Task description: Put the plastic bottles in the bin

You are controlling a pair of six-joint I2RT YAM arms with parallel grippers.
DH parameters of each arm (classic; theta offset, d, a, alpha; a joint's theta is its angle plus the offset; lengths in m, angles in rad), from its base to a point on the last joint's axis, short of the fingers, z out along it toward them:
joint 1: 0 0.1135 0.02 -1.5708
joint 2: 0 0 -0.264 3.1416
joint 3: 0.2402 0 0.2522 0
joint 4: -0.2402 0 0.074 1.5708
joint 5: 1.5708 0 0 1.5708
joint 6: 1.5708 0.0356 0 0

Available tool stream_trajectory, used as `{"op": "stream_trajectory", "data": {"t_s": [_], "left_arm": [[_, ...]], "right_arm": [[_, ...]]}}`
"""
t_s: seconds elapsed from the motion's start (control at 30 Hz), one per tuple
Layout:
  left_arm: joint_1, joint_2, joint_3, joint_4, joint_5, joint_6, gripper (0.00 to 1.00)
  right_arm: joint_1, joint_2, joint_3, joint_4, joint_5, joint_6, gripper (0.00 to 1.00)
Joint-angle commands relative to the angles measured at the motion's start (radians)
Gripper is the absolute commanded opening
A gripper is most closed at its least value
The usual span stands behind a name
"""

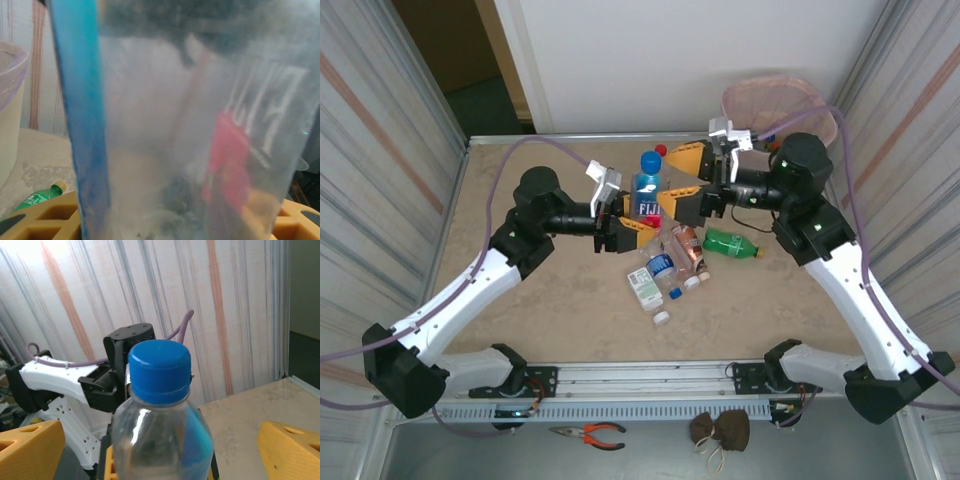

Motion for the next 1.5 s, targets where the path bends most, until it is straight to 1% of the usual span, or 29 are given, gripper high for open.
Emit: {"op": "stream_trajectory", "data": {"t_s": [0.0, 0.3, 0.53, 0.7, 0.8, 0.97, 1.07, 1.13, 1.23, 1.3, 1.47], "left_arm": [[-0.006, -0.008, 0.025, 0.045, 0.025, -0.007, 0.53], [-0.009, -0.005, 0.034, 0.049, 0.023, -0.008, 0.53], [-0.013, -0.004, 0.032, 0.047, 0.022, -0.009, 0.54], [-0.013, -0.018, 0.022, 0.044, 0.004, -0.008, 0.55], [-0.013, -0.029, 0.018, 0.035, -0.007, 0.001, 0.59], [-0.013, -0.051, 0.010, -0.004, -0.039, 0.023, 0.69], [-0.014, -0.073, -0.009, -0.017, -0.073, 0.034, 0.74], [-0.014, -0.092, -0.023, -0.030, -0.102, 0.045, 0.78], [-0.012, -0.118, -0.044, -0.063, -0.149, 0.065, 0.80], [-0.007, -0.135, -0.057, -0.082, -0.179, 0.075, 0.80], [0.005, -0.162, -0.081, -0.105, -0.195, 0.081, 0.81]], "right_arm": [[0.030, 0.028, 0.038, 0.004, 0.019, -0.026, 0.95], [0.066, 0.068, 0.040, 0.009, -0.004, -0.035, 0.83], [0.082, 0.073, 0.041, 0.019, 0.003, -0.036, 0.70], [0.082, 0.068, 0.039, 0.022, 0.007, -0.037, 0.65], [0.083, 0.065, 0.038, 0.022, 0.015, -0.037, 0.62], [0.083, 0.058, 0.040, 0.014, 0.040, -0.038, 0.59], [0.076, 0.052, 0.041, 0.002, 0.064, -0.044, 0.57], [0.062, 0.048, 0.047, -0.017, 0.080, -0.049, 0.56], [0.017, 0.042, 0.055, -0.048, 0.111, -0.049, 0.56], [-0.033, 0.037, 0.061, -0.068, 0.126, -0.044, 0.55], [-0.178, 0.043, 0.084, -0.125, 0.183, -0.041, 0.54]]}}
